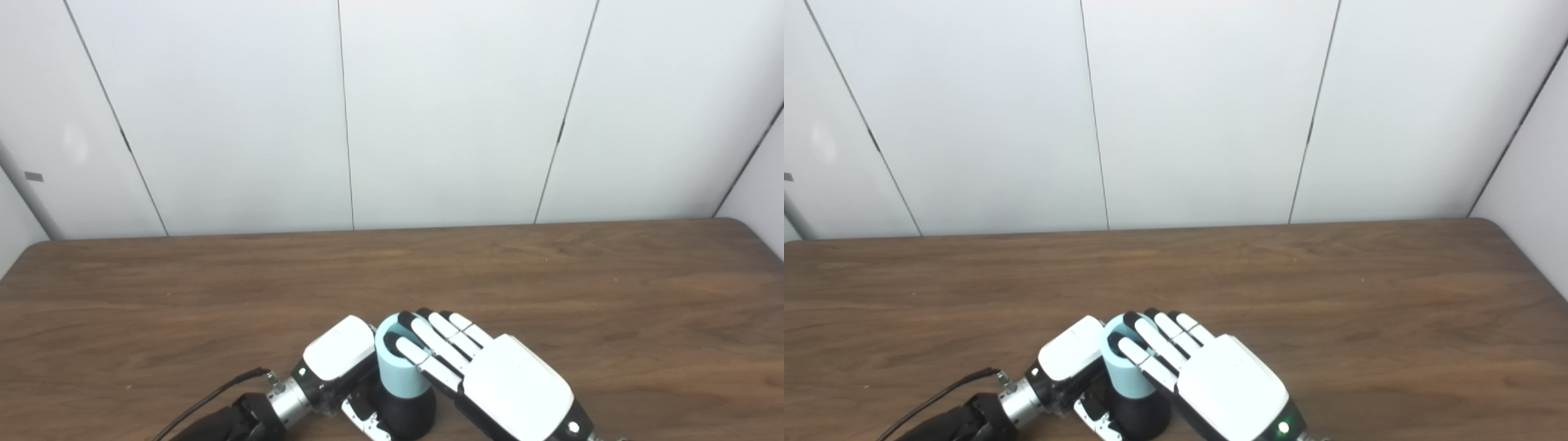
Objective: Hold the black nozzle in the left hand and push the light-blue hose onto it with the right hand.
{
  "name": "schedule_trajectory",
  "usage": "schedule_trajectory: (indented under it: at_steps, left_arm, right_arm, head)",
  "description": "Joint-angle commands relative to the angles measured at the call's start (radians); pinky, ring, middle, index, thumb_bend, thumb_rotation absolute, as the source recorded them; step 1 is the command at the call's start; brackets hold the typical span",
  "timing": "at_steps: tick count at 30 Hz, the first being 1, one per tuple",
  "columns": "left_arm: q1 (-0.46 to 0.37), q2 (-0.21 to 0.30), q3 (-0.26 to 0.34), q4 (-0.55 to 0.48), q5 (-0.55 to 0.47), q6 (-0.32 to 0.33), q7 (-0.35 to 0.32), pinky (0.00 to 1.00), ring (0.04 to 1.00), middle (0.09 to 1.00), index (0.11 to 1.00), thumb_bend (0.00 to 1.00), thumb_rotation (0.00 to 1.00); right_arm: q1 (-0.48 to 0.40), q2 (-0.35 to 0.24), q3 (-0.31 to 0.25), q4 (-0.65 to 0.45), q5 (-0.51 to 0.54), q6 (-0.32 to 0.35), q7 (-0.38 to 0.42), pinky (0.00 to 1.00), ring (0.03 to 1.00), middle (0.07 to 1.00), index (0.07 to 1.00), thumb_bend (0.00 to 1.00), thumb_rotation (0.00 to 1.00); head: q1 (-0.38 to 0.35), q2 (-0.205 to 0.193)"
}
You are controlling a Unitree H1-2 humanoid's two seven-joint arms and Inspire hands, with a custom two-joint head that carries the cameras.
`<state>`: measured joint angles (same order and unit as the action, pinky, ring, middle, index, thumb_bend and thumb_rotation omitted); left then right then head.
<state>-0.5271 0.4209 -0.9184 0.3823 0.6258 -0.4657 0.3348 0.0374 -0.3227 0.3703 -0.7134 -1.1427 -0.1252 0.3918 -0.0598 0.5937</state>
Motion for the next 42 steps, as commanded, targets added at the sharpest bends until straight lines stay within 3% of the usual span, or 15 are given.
schedule_trajectory:
  at_steps: [1,29,33,35,42]
  left_arm:
    - [0.127,-0.041,-0.102,0.061,0.020,-0.004,-0.123,0.18,0.238,0.473,0.484,0.52,0.00]
    - [0.128,-0.039,-0.102,0.058,0.023,-0.004,-0.123,0.19,0.253,0.473,0.483,0.52,0.00]
    - [0.128,-0.039,-0.103,0.058,0.017,-0.004,-0.126,0.21,0.268,0.412,0.521,0.51,0.00]
    - [0.126,-0.039,-0.107,0.057,0.021,-0.004,-0.114,0.18,0.232,0.459,0.491,0.52,0.00]
    - [0.123,-0.040,-0.110,0.065,0.022,-0.004,-0.103,0.17,0.228,0.472,0.483,0.52,0.00]
  right_arm:
    - [0.056,-0.045,0.064,0.083,0.000,-0.020,0.197,0.91,0.958,0.959,0.903,0.90,0.92]
    - [0.042,-0.057,0.075,0.093,0.040,0.012,0.231,0.91,0.953,0.953,0.906,0.89,0.93]
    - [0.041,-0.063,0.074,0.095,0.055,0.029,0.239,0.90,0.951,0.953,0.909,0.89,0.94]
    - [0.039,-0.067,0.074,0.094,0.061,0.038,0.245,0.91,0.956,0.957,0.912,0.89,0.95]
    - [0.037,-0.073,0.068,0.096,0.076,0.052,0.245,0.92,0.961,0.958,0.911,0.88,0.94]
  head:
    - [0.000,0.001]
    - [0.000,0.005]
    - [0.000,0.004]
    - [0.000,0.004]
    - [-0.001,0.003]
